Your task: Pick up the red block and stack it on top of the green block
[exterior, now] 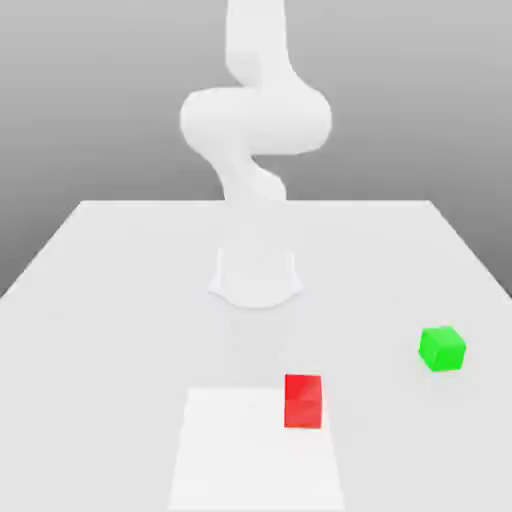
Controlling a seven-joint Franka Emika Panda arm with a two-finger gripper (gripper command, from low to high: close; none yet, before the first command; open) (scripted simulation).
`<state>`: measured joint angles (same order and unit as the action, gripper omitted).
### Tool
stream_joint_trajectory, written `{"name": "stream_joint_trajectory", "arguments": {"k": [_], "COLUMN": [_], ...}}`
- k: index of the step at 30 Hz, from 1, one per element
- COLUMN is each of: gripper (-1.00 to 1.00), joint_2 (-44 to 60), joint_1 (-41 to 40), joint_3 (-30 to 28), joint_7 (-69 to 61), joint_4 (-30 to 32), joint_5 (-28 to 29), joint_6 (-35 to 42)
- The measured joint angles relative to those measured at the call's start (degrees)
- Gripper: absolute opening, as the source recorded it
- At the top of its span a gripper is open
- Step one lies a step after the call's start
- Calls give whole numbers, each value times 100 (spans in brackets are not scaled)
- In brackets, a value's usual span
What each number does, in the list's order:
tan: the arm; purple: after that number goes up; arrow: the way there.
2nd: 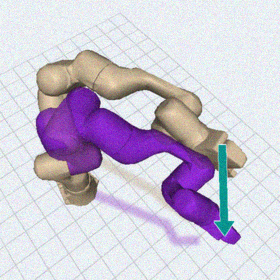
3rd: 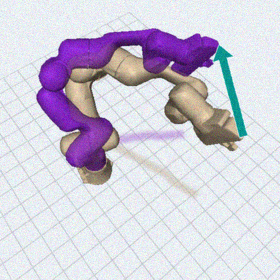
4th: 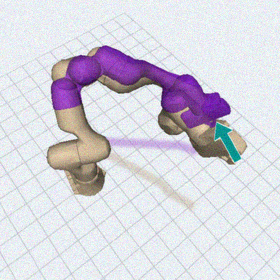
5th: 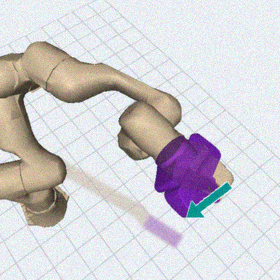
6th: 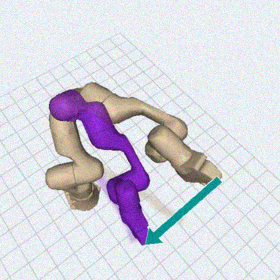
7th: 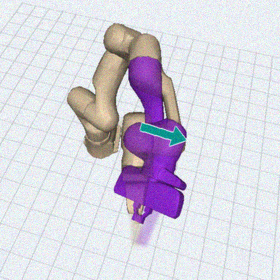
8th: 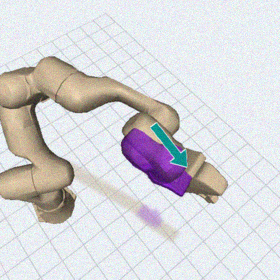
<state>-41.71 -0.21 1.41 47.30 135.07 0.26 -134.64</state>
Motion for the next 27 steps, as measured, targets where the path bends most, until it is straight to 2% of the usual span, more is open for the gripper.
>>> {"name": "stream_joint_trajectory", "arguments": {"k": [11, 17, 21, 24, 25, 27], "gripper": [0, 0, 0, 0, -100, -100], "joint_2": [2203, 3628, 4499, 5122, 5316, 5316], "joint_1": [-34, 96, 134, 332, 439, 439], "joint_3": [560, 760, 702, 422, 293, 294], "joint_7": [720, 1014, 1281, 1542, 1606, 1607], "joint_4": [1650, 2656, 2733, 2655, 2630, 2630], "joint_5": [78, -93, 166, 525, 613, 615], "joint_6": [-1482, -2434, -3129, -3649, -3816, -3816]}}
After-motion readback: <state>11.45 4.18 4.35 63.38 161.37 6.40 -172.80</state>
